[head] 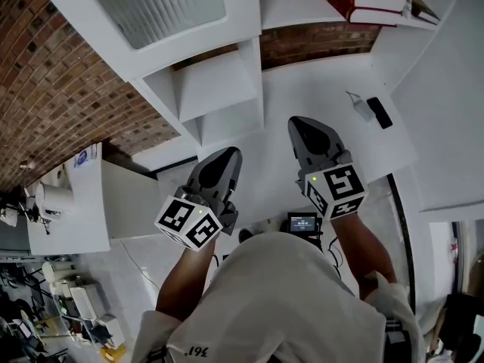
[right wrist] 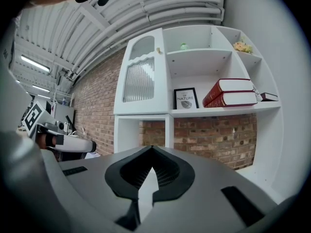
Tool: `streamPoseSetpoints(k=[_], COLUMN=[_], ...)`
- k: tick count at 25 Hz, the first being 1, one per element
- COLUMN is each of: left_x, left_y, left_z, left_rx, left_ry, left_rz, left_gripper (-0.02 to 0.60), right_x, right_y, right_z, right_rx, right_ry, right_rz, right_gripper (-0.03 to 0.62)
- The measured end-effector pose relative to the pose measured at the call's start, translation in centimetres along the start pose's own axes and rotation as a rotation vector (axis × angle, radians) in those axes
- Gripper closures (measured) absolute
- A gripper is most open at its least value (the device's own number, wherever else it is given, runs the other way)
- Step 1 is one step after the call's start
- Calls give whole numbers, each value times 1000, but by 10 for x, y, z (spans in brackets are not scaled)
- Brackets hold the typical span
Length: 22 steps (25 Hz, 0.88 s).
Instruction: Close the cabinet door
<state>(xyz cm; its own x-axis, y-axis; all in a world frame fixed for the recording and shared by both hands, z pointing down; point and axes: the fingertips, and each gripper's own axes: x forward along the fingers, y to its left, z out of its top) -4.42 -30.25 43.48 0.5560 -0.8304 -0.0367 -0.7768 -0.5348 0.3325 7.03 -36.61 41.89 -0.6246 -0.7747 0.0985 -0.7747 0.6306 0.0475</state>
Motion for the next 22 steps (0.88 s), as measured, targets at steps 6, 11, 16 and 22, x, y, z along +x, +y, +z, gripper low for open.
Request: streamPoseSetpoints(k=[6, 11, 16, 22], left_x=[4, 6, 11, 15], left_y=[-9, -14, -22, -23], left_z=[-2, -14, -22, -23], left_rx=[1, -12, -19, -22], left_ry=[9, 38, 59, 71], left_rz=[-12, -23, -38, -51], left_gripper=[558, 558, 558, 558], right_x=[-4, -9, -14, -11], right_y=[-7, -7, -9, -9], right_z=[0, -9, -14, -15], right_rx=[-9, -11, -14, -18], right_ry=[2, 23, 34, 44], right_rz=[-13, -20, -19, -16], right_gripper=[568, 568, 568, 568])
